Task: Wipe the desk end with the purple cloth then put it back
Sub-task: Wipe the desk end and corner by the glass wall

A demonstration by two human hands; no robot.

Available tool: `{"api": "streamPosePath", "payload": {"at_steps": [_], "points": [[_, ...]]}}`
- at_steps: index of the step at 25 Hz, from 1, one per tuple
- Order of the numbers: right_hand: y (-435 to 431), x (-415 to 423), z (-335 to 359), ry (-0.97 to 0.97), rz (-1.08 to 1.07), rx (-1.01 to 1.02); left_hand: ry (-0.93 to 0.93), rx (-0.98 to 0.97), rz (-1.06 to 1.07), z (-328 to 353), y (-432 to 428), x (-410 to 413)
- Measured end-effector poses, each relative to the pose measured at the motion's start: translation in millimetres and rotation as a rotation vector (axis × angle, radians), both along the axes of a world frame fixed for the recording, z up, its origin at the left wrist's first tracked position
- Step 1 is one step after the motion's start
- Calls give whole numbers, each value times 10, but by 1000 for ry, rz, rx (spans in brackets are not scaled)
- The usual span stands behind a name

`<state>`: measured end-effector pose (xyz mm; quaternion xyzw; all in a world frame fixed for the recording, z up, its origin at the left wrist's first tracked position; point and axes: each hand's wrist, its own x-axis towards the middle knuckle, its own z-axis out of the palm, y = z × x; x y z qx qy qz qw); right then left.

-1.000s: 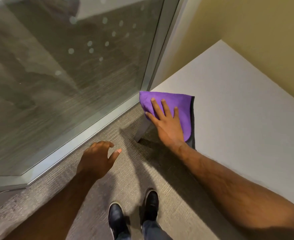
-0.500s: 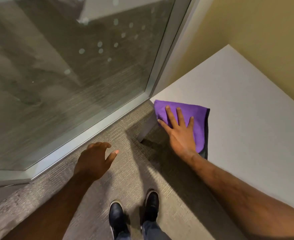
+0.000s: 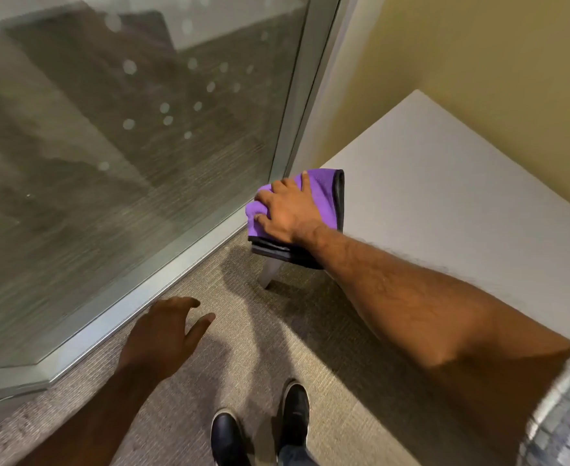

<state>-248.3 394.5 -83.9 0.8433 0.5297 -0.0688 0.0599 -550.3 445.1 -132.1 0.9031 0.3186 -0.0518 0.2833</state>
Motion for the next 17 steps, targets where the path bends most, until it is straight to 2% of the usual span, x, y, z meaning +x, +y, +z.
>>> {"api": "streamPosePath", "payload": {"at_steps": [5,11,17], "points": [[124,396,27,56,-141,2,61,-46,20,-25,11,-83],[47,961,6,60,-301,114,69,-55,39,-162,28,-78],[96,845,55,67,-208,-43,42,-79,60,-223,39,136]]}}
